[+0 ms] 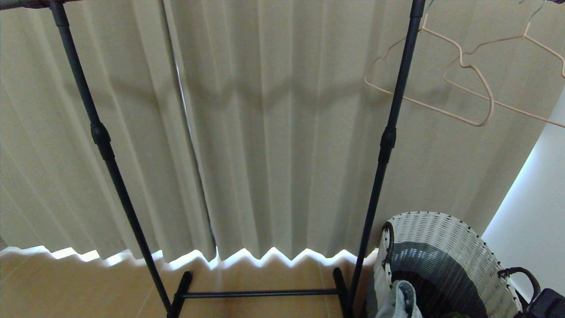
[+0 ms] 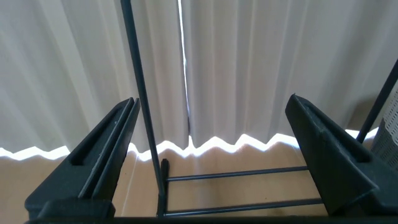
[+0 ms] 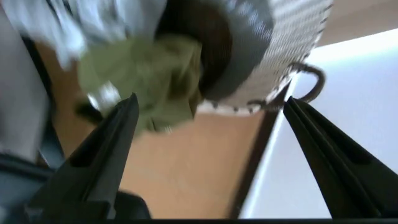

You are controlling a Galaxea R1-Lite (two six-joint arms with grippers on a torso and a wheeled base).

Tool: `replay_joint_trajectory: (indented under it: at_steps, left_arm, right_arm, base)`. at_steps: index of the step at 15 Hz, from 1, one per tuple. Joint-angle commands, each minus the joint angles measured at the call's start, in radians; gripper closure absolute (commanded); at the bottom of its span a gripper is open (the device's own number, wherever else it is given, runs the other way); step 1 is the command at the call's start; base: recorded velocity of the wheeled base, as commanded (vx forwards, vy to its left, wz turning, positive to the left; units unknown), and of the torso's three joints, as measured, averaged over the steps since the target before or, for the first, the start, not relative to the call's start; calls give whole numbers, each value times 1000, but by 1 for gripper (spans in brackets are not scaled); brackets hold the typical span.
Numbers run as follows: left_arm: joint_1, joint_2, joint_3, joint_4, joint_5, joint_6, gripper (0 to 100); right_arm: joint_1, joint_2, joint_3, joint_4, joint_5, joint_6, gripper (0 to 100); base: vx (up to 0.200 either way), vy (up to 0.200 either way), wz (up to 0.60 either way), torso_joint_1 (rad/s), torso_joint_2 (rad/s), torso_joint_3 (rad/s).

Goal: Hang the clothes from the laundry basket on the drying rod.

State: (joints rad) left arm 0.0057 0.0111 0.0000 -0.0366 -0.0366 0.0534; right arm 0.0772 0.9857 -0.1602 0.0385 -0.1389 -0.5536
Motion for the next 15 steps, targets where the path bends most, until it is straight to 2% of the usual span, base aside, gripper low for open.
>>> replay_joint_trajectory:
  at_steps: [1, 2, 3, 6, 8, 15]
  left_arm:
    - [0, 1, 0, 0, 0, 0, 0]
    - [0, 1, 0, 0, 0, -1, 0]
    - [0, 1, 0, 0, 0, -1, 0]
    - [0, 1, 0, 0, 0, -1, 0]
    - [0, 1, 0, 0, 0, -1, 0]
    - [0, 1, 0, 0, 0, -1, 0]
  right_arm:
    - [-54, 202, -1, -11, -4, -94, 0]
    - [-63, 229, 1, -26, -4, -111, 0]
    - [-82, 314, 11, -91, -2, -137, 0]
    - [-82, 426, 51, -226, 2, -143, 0]
    - [-80, 482, 48, -264, 4, -170, 0]
    - [-79, 610, 57, -413, 4, -173, 0]
  base:
    - [0, 0, 0, 0, 0, 0]
    - [0, 0, 0, 0, 0, 0]
    - [0, 0, 0, 0, 0, 0]
    - [0, 0, 0, 0, 0, 0]
    - [0, 0, 0, 0, 0, 0]
    - [0, 0, 0, 0, 0, 0]
